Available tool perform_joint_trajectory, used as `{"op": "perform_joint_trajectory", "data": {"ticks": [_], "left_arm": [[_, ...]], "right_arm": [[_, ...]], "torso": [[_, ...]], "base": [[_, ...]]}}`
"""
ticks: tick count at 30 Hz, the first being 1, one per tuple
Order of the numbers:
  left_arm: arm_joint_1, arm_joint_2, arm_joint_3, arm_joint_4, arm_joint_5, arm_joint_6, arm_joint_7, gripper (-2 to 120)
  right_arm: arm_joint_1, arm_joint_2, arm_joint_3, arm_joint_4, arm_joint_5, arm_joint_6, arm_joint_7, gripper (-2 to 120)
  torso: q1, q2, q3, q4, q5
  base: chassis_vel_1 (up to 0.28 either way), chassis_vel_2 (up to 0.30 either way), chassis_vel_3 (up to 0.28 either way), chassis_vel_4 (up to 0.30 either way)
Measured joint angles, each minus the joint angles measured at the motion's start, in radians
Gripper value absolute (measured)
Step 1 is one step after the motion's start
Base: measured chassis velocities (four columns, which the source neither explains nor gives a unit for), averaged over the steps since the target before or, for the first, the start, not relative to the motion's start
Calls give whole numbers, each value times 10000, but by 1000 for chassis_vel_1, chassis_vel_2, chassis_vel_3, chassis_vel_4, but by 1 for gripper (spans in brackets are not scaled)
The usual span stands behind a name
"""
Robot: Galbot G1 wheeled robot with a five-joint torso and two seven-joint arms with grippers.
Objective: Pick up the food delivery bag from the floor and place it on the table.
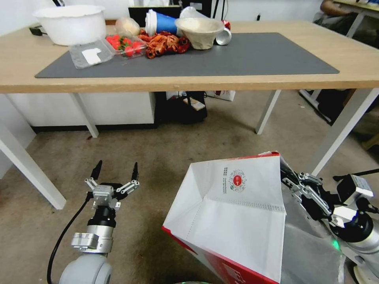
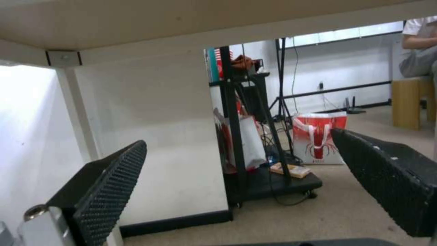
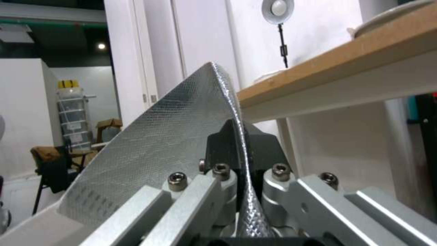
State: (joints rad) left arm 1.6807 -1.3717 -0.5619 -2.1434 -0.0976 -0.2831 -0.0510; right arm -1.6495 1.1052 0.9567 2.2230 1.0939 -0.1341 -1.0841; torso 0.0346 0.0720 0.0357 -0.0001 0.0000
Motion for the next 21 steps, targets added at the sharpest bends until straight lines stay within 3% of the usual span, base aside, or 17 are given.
{"op": "perform_joint_trajectory", "data": {"ticks": [21], "left_arm": [[147, -26, -42, -155, 157, 117, -98, 100]], "right_arm": [[1, 77, 53, 33, 217, -64, -346, 0]], "torso": [[118, 863, 758, 0, 0]], "base": [[0, 0, 0, 0]]}}
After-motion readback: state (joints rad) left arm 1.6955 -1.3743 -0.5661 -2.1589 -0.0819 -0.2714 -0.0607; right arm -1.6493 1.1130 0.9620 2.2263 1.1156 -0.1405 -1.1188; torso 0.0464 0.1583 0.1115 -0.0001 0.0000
